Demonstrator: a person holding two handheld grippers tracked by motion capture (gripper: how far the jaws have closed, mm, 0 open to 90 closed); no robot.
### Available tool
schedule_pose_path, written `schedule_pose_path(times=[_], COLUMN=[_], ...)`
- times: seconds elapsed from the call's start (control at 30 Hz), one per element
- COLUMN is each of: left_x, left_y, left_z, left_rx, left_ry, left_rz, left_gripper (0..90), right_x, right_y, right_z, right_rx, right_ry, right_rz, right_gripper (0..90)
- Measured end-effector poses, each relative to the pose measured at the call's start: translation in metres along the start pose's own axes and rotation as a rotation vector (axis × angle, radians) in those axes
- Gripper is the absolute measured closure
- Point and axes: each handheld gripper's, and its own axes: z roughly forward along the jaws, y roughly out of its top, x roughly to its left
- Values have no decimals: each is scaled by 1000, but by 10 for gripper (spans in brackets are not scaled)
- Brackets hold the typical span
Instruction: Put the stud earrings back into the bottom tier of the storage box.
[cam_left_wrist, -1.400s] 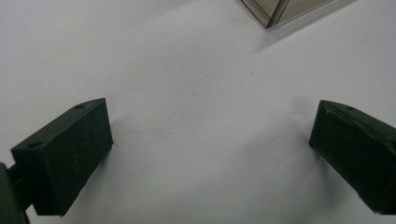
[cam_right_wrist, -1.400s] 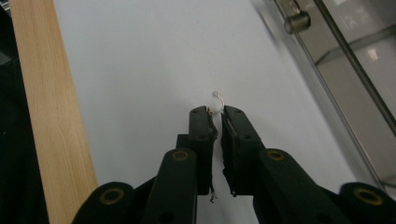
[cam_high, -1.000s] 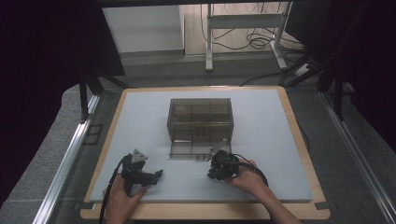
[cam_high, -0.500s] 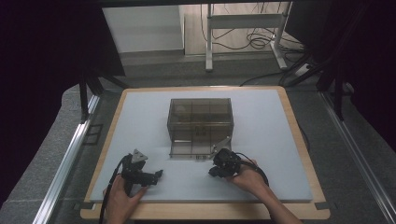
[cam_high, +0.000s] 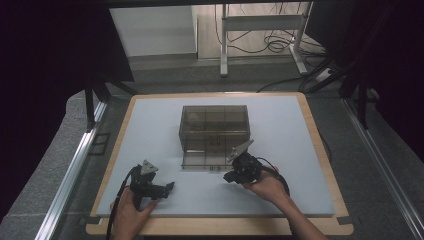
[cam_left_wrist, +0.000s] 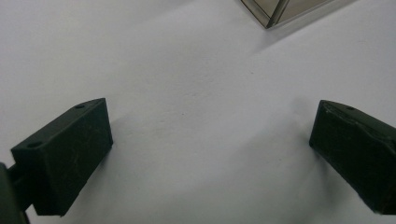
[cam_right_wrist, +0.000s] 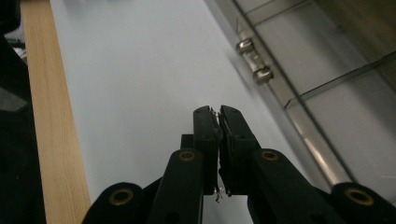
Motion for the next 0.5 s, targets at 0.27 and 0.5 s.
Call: schedule_pose_path(times=[0.27, 0.5], left_x=[0, 0], left_y=[0, 0], left_z=[0, 0], left_rx=[0, -1], left_ry=[0, 0], left_rz=[0, -1], left_gripper=[0, 0], right_x=[-7, -14], right_y=[8, 20], right_z=[-7, -7], right_rx=[-65, -115], right_ry=[-34, -72], right_rz=[22, 18], right_gripper=[838, 836])
